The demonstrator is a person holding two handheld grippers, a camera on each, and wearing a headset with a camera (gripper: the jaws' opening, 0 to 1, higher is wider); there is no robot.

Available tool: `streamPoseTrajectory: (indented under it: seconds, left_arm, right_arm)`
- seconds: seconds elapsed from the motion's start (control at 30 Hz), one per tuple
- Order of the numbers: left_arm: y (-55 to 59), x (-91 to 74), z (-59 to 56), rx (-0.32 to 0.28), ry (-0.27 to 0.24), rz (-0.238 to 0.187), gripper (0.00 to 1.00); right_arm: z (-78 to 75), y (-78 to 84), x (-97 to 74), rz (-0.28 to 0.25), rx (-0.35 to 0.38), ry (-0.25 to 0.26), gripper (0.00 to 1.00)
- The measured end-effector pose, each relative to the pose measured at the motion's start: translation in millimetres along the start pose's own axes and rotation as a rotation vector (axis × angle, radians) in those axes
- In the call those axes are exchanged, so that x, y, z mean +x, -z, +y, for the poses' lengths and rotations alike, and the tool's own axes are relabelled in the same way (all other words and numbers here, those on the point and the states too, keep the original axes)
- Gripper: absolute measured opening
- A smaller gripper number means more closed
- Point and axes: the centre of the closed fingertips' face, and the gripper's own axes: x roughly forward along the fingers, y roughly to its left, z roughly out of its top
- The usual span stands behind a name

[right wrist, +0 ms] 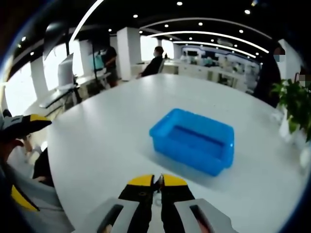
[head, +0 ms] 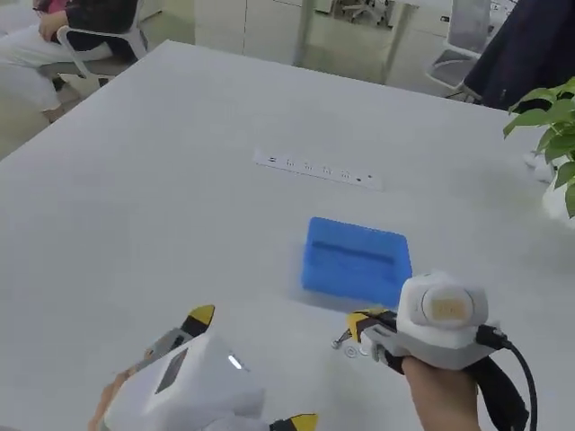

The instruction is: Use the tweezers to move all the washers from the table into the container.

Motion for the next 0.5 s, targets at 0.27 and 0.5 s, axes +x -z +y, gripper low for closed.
streamPoseTrajectory:
  seconds: [0.27, 0.5]
  left_arm:
    - [-11.5, -12.2, 14.2, -0.055, 0.028, 0.007, 0.98]
    - [-18.4, -15.6, 29.2, -0.056, 0.019, 0.028, 0.99]
  right_arm:
    - [-6.8, -21.5, -13.5, -0.059, 0.054, -0.010, 0.02]
    - [-9.6, -71.7, -31.4, -0.156, 0.040, -0.022, 0.02]
